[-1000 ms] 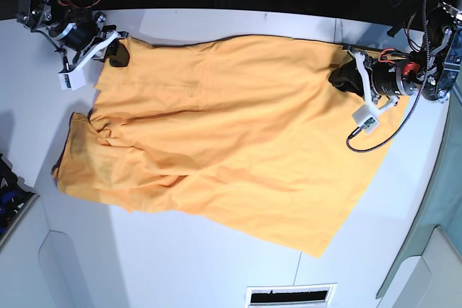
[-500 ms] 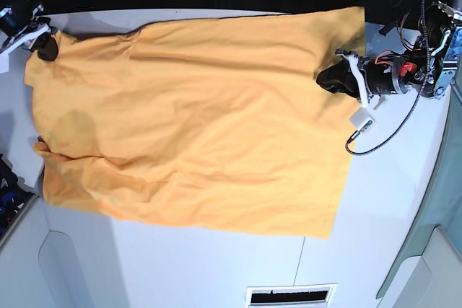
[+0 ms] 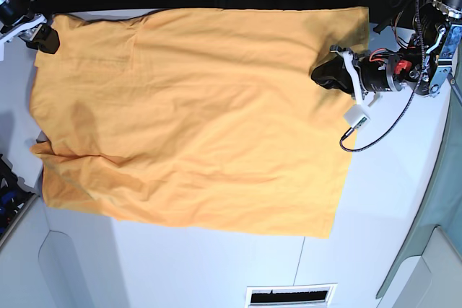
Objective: Layout the t-shirt on the table in an organized manner, then fold the t-shirt properly
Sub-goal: 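Lift and spread the shirt with both grippers to flatten it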
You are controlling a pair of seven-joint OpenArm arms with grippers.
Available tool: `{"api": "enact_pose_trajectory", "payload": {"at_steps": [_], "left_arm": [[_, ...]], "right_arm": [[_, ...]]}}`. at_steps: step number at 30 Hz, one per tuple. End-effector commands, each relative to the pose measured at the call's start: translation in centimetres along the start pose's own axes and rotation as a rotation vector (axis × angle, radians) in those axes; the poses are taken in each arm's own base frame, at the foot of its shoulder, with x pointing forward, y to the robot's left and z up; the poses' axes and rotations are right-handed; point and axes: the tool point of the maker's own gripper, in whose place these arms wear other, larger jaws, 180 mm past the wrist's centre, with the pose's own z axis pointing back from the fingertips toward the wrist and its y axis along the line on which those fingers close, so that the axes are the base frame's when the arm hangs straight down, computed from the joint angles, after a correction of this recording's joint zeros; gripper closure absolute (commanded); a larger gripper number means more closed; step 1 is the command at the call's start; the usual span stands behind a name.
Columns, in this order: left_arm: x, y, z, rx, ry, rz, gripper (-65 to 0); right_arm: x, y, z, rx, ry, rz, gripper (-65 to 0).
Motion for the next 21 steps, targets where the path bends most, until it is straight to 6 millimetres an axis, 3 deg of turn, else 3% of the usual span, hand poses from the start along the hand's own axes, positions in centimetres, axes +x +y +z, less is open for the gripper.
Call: {"api": "enact_pose_trajectory", "payload": {"at_steps": [1, 13, 15, 19, 21], "left_arm": [[1.4, 0.3, 0.7, 0.000, -0.035, -0.022, -12.8], [1.8, -0.6, -0.1, -0.022, -0.059, -0.013, -12.8], [1.8, -0.7, -0.2, -0.026, -0.059, -0.011, -12.8], [1.4, -0.4, -0.2, -0.006, -0.038, -0.031, -12.8], [1.0, 0.0, -0.2, 0.013, -0.016, -0.050, -12.8]], "right_arm": [[1.6, -0.1, 0.5, -0.001, -0.055, 0.023, -25.2], [2.1, -0.1, -0.1, -0.002, -0.078, -0.001, -25.0], [2.5, -0.2, -0.7, 0.002, -0.086, -0.018, -20.8], [3.0, -0.5, -2.1, 0.006, -0.082, -0.048, 0.0], [3.1, -0.3, -2.4, 0.015, -0.069, -0.054, 0.0]]}}
